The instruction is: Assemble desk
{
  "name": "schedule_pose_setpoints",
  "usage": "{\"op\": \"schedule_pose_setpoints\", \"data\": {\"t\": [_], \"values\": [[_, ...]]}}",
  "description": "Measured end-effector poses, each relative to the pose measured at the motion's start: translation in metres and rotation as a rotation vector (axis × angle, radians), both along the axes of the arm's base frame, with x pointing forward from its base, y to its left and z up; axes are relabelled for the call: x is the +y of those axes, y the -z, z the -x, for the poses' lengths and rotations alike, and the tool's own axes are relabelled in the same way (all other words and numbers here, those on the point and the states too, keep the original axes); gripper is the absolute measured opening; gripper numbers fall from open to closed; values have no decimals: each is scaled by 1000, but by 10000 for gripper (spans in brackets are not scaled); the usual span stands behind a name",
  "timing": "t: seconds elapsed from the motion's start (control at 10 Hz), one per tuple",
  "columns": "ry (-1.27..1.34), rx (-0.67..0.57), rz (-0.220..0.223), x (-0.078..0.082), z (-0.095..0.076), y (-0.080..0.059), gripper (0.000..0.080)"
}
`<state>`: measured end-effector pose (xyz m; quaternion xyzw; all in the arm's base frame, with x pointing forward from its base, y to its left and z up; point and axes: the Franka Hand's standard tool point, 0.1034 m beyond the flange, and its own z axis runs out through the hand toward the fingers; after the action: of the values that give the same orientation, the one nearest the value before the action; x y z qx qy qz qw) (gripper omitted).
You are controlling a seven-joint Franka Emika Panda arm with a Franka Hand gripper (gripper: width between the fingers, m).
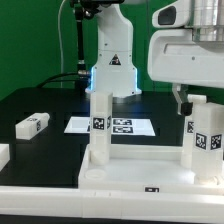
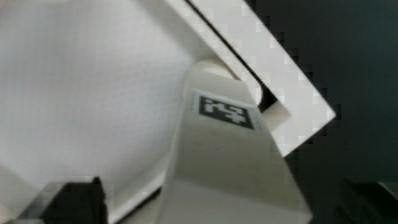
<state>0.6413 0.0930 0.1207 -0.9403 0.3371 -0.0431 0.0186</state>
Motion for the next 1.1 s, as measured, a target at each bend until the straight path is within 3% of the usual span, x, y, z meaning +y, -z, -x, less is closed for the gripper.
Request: {"op": "schedule_pose_setpoints", "data": {"t": [0.4,1.0,1.1], "values": [[-366,-5,63,7,0,0,649],[-774,0,113,2,-1,0,649],[-774,0,113,2,-1,0,514]]}}
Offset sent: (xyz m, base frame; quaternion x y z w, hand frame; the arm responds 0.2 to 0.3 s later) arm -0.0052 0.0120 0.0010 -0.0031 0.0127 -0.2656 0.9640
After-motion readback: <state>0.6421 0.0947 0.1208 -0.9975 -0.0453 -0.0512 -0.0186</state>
